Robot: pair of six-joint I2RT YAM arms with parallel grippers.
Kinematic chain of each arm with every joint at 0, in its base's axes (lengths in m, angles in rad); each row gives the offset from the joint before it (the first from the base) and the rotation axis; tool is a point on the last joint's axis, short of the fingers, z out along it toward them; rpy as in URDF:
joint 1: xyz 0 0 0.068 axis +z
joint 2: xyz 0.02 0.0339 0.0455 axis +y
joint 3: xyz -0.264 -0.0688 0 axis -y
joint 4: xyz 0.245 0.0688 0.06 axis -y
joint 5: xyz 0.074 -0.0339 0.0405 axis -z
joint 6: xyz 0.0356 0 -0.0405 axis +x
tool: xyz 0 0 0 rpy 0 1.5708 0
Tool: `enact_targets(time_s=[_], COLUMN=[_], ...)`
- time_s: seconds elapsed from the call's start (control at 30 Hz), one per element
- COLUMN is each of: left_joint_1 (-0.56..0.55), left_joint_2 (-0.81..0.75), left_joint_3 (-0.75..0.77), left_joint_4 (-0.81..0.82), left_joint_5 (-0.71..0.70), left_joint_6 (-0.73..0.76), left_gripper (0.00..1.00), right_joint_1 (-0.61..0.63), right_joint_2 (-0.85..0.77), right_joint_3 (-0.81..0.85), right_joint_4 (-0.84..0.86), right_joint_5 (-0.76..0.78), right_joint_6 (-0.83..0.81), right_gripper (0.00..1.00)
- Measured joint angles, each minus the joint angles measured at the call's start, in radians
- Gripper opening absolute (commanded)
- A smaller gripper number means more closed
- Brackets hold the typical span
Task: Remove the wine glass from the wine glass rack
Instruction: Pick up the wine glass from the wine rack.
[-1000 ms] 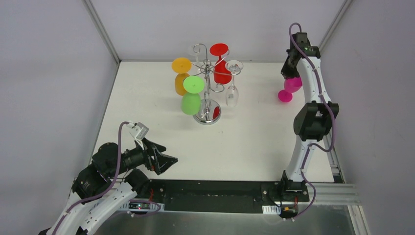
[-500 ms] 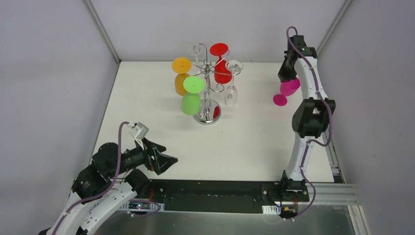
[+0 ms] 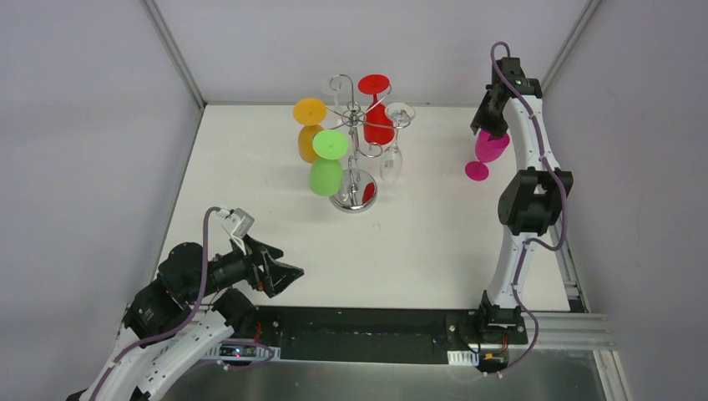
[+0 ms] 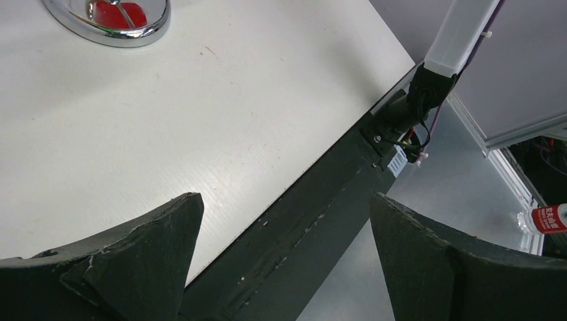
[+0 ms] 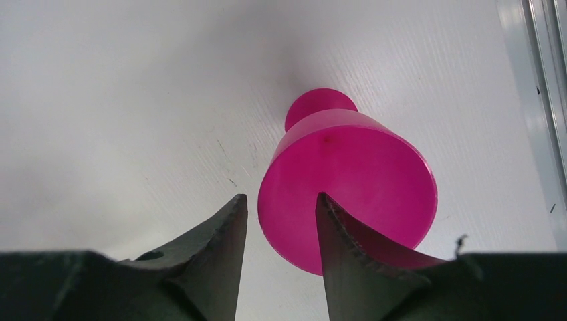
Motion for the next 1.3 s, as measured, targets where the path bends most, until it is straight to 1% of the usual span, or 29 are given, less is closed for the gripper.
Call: enact_targets(time_s=[0.47,0.67,0.8,0.97,1.07,1.2,1.3], left_joint_1=[0.0,0.0,0.0,0.0,0.0,0.0,0.0], left_joint_2=[0.0,0.0,0.0,0.003,0.007,0.014,0.019], left_joint_3=[0.0,0.0,0.0,0.0,0.0,0.0,0.0], left_joint_4=[0.0,0.0,0.0,0.0,0.0,0.0,0.0], left_joint_5=[0.0,0.0,0.0,-0.002,-0.003,-0.01,-0.018], left_joint_6=[0.0,0.0,0.0,0.0,0.0,0.0,0.0], left_gripper=[0.99,0.99,0.99,0.99,0.99,0.99,0.99], right_joint_1=[0.0,0.0,0.0,0.0,0.0,0.0,0.002], right_joint_2=[-0.01,-0.088,-0.178,-0.329,-0.405,-0.508,-0.559], right_joint_3=[0.033,0.053,0.045,-0.077,-0.166,-0.319,-0.386], right_joint_4=[-0.003,-0.001,0.017,0.082,0.124,0.214,0.27], right_joint_5=[0.06,0.057,0.03,-0.037,-0.103,-0.228,-0.341], right_joint_6=[0.0,0.014,0.032,0.065,0.092,0.14,0.181], right_gripper=[0.51,0.54,0.57,0.58,0.59,0.62,0.63])
